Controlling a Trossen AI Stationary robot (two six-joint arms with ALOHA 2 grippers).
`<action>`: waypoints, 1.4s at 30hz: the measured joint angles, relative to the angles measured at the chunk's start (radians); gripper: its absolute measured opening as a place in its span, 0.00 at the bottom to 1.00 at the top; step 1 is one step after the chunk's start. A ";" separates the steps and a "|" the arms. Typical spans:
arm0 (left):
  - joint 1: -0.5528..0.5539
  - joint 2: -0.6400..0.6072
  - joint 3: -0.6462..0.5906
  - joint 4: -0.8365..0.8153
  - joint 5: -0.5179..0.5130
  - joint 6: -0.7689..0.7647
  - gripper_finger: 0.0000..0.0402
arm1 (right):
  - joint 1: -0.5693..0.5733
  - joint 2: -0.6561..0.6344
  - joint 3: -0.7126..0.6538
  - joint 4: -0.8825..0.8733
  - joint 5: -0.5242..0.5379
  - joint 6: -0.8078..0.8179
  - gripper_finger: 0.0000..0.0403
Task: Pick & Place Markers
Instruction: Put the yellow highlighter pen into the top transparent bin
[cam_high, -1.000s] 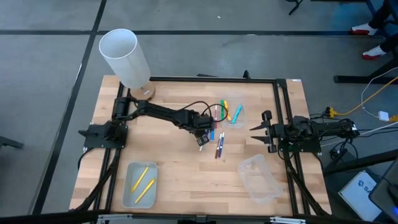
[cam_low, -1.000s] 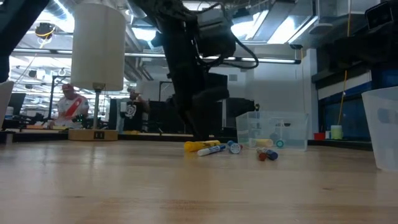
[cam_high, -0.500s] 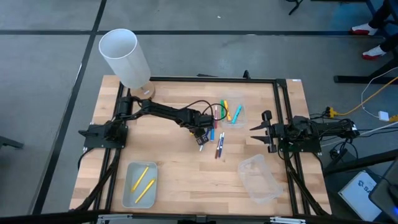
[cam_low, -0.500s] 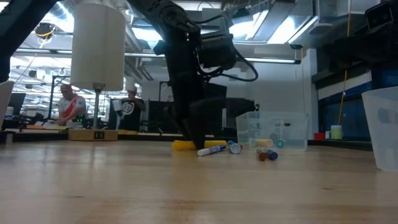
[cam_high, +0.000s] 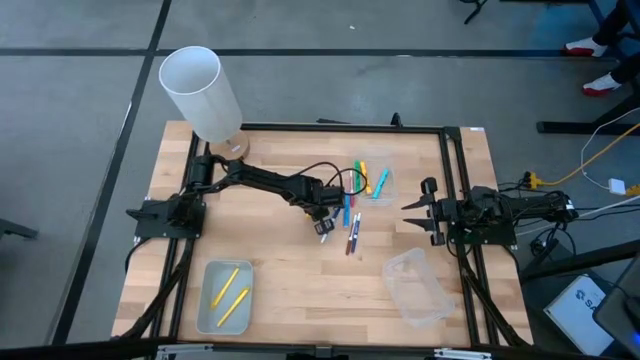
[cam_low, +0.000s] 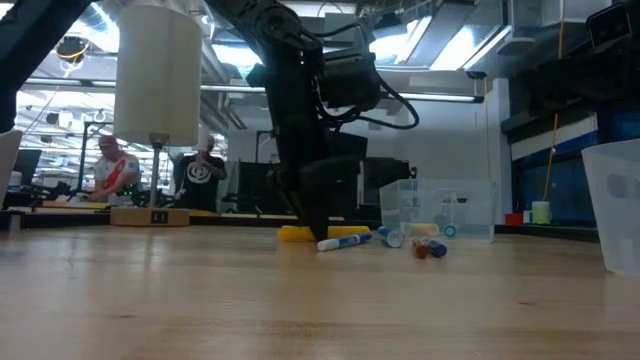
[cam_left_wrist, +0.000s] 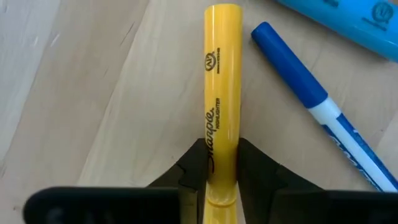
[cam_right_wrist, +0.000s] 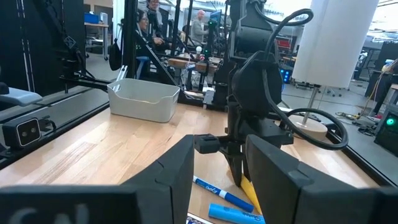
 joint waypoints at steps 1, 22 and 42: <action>0.000 -0.002 0.000 -0.001 -0.001 0.005 0.14 | 0.000 0.000 0.000 0.000 0.000 0.000 0.36; -0.086 -0.283 -0.038 -0.127 -0.294 0.019 0.14 | 0.000 0.000 0.000 0.031 -0.002 0.111 0.36; -0.109 -0.690 -0.633 0.955 0.034 0.054 0.14 | 0.000 0.076 0.000 0.258 0.154 0.338 0.36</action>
